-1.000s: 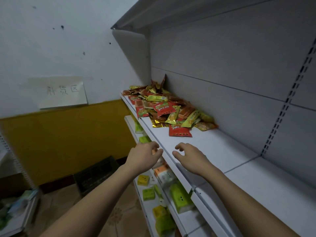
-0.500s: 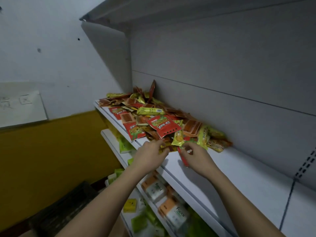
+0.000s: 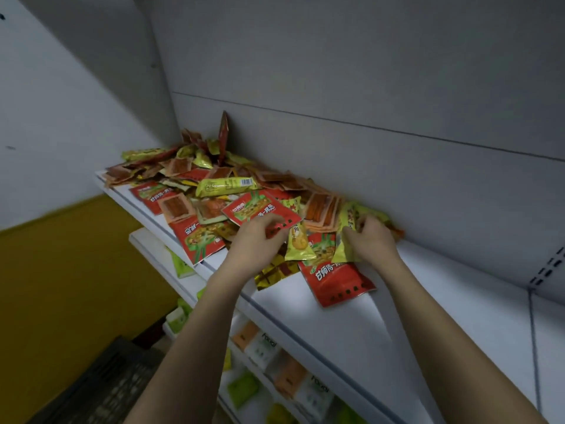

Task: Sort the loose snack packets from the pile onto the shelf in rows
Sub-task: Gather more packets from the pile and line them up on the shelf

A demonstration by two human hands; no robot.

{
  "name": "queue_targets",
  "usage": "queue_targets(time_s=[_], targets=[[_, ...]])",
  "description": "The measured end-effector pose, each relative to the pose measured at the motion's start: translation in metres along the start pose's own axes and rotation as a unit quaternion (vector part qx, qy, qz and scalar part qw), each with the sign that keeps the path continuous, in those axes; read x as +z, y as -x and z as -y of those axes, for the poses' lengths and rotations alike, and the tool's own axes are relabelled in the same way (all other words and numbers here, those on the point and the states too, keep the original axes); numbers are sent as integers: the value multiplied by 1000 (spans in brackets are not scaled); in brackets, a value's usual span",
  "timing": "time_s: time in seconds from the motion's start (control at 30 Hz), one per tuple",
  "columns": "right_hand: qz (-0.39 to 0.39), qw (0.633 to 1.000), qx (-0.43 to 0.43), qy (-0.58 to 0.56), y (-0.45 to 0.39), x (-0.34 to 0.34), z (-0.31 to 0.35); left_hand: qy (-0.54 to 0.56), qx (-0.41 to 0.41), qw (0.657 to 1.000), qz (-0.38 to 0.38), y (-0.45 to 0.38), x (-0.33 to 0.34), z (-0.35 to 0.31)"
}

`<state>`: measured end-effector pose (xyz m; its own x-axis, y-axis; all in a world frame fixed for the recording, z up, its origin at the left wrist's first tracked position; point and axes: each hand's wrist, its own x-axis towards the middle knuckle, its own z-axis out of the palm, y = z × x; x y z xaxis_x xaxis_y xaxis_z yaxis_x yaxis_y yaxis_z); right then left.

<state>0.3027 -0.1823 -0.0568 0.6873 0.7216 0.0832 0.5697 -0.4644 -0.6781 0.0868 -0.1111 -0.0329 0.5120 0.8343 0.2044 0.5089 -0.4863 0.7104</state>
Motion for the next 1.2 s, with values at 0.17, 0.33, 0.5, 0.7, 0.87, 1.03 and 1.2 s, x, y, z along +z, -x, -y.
queue_targets(time_s=[0.17, 0.33, 0.5, 0.7, 0.87, 1.03, 1.2], targets=[[79, 997, 21, -5, -28, 6, -3, 107, -15, 993, -49, -14, 11, -1], [102, 990, 5, -96, -41, -40, -6, 166, 9, 985, -49, -24, 24, -7], [153, 938, 5, -310, -27, -66, 12, 268, -28, 963, 2, -36, 21, -10], [274, 827, 17, -491, -11, -25, 46, 427, -109, 891, 105, -50, 25, -21], [308, 876, 0, -371, 2, 3, 60, 423, -133, 896, 33, -48, 25, -11], [236, 929, -76, -275, 12, 12, 66, 347, -103, 924, -121, -48, 24, -7], [255, 886, -28, -386, 7, 11, 64, 477, -139, 863, -89, -50, 20, -9]])
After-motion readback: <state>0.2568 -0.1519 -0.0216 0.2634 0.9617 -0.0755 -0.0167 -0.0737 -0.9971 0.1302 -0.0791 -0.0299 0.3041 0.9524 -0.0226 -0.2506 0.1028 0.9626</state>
